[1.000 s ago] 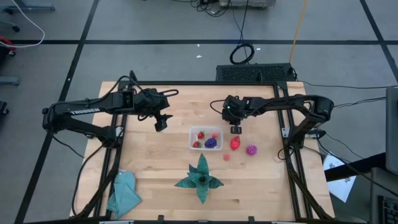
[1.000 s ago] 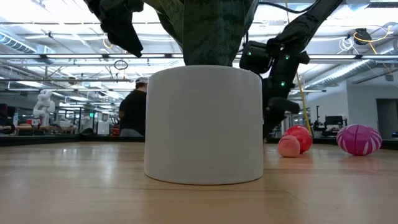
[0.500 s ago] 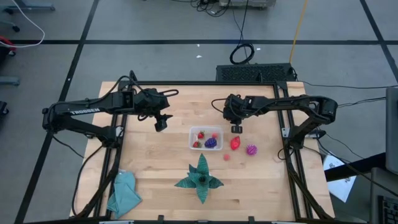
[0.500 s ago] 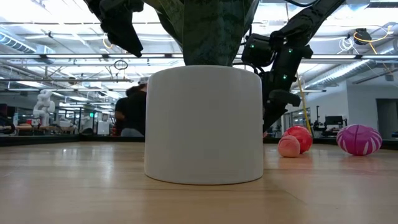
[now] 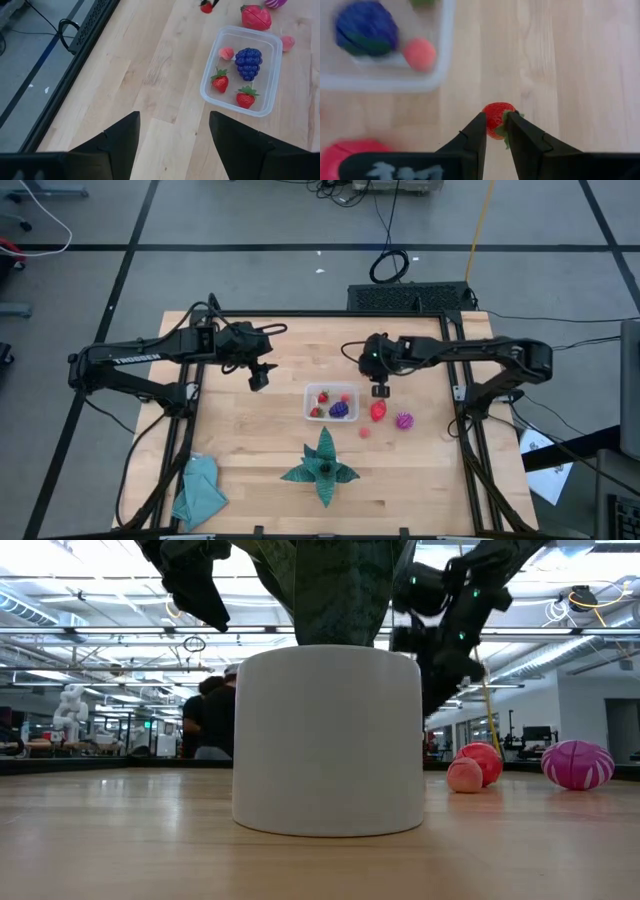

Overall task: Pick and placing Produce into tupperware
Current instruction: Put the red cherry into the transparent bin

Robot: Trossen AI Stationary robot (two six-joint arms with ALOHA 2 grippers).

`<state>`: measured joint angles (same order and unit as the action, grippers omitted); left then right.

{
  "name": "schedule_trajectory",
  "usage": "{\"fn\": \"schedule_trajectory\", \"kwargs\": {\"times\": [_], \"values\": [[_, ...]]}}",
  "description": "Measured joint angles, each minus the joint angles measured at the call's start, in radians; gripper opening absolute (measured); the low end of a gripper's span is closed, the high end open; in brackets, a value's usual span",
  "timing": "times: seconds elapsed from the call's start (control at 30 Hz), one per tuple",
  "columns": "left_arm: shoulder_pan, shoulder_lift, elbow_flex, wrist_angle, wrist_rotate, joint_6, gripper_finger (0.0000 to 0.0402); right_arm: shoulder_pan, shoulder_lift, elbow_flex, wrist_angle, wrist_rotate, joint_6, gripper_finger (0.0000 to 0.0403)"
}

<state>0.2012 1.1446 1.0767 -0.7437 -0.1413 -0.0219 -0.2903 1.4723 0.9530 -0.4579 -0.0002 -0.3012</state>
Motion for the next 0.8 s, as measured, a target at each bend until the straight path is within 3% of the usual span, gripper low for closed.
{"fn": "schedule_trajectory", "kwargs": {"times": [0.3, 0.8], "values": [[0.0, 0.0, 0.0, 0.0, 0.0, -0.007, 0.0244, 0.108, -0.086, 0.006, 0.023, 0.0, 0.078, 0.0065], [0.0, 0.0, 0.0, 0.0, 0.002, -0.022, 0.0244, 0.231, -0.083, 0.006, 0.146, -0.003, 0.109, 0.0065]]}}
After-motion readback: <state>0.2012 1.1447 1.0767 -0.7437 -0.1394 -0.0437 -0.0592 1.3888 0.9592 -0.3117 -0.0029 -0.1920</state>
